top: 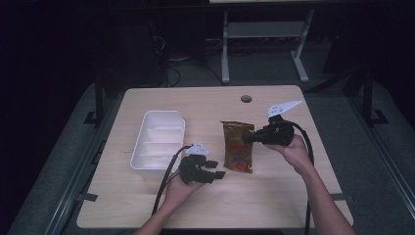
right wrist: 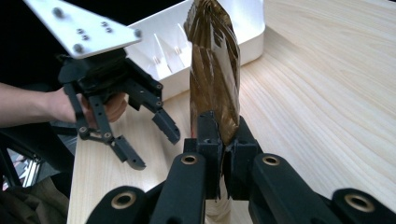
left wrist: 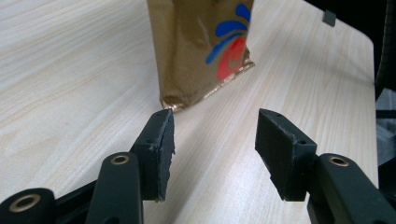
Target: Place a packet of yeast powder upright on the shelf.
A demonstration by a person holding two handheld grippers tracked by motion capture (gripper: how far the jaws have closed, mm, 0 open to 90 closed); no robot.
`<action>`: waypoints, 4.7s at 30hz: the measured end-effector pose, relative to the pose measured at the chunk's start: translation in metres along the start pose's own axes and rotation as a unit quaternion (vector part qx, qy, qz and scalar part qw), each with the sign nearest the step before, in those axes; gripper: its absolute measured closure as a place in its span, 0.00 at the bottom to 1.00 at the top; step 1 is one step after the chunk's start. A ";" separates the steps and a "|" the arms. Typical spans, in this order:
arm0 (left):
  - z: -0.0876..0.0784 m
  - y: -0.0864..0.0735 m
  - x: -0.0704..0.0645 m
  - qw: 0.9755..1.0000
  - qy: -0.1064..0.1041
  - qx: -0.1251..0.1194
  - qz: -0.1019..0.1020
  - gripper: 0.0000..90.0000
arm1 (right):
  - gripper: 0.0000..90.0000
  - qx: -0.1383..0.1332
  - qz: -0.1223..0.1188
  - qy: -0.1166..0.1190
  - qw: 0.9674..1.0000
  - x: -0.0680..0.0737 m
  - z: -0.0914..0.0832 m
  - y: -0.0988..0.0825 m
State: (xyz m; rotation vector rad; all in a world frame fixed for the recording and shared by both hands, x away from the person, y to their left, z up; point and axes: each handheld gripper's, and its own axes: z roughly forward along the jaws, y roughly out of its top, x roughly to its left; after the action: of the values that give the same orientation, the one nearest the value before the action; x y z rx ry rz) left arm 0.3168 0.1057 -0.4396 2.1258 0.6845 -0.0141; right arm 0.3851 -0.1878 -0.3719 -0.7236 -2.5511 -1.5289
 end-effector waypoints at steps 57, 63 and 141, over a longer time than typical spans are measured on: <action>-0.020 -0.036 -0.047 0.991 -0.025 0.048 0.120 0.31 | 0.95 -0.022 -0.008 0.021 1.000 0.022 0.052 0.097; -0.019 -0.038 -0.050 0.990 -0.025 0.050 0.128 0.31 | 0.95 -0.025 -0.013 0.031 0.999 0.029 0.064 0.108; -0.031 -0.040 -0.040 0.989 -0.013 0.045 0.137 0.31 | 0.95 0.012 -0.033 0.123 0.992 0.059 0.191 0.149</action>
State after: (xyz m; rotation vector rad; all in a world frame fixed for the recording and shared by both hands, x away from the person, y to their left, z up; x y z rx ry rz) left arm 0.2566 0.1289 -0.4405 2.2866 0.3769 0.0782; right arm 0.4295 0.0534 -0.3279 -0.4226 -2.4267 -1.4980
